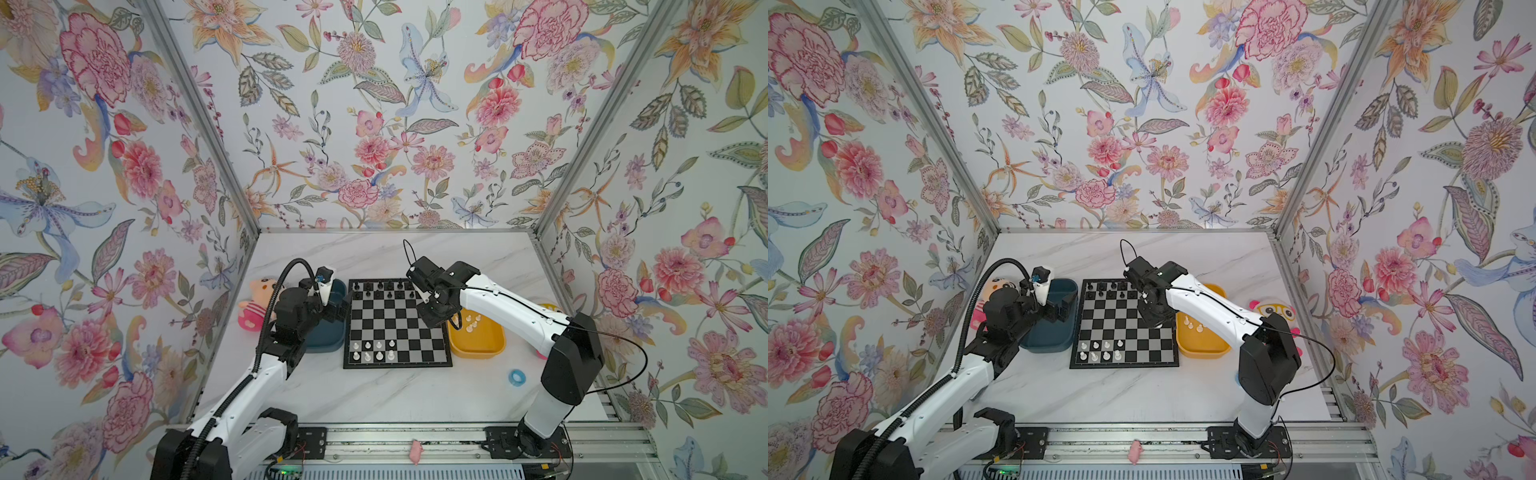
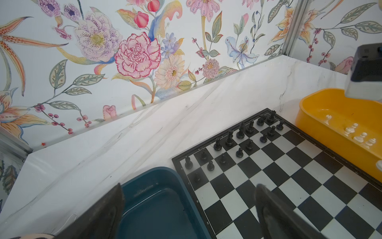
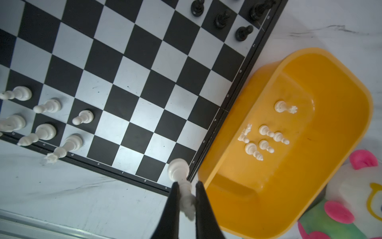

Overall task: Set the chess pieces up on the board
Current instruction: 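Carry the white pawn with the right gripper over the board's near rows, then lower the pawn onto a square beside the other white pawns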

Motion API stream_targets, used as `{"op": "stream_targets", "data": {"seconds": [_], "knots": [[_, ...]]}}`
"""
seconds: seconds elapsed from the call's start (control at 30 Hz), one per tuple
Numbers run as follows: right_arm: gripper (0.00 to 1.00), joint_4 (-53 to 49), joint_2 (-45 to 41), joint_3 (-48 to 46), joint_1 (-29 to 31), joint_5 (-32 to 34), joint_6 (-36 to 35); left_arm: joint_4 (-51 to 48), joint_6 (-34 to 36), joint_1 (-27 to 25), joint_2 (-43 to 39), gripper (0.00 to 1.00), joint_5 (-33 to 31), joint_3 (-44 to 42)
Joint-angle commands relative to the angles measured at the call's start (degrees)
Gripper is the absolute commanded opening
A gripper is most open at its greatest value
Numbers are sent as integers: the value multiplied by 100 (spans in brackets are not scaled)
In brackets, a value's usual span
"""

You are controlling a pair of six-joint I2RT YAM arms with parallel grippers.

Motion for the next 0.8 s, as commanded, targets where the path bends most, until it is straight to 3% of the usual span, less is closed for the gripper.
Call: {"op": "stream_targets", "data": {"seconds": [0.0, 0.27, 0.77], "knots": [[1, -166, -70, 92, 344, 221, 306, 72, -40, -145, -183, 99, 96, -101], [0, 109, 388, 74, 953, -52, 466, 56, -22, -368, -511, 99, -133, -211], [0, 561, 965, -74, 1236, -358, 598, 0, 31, -465, -584, 99, -213, -220]]}}
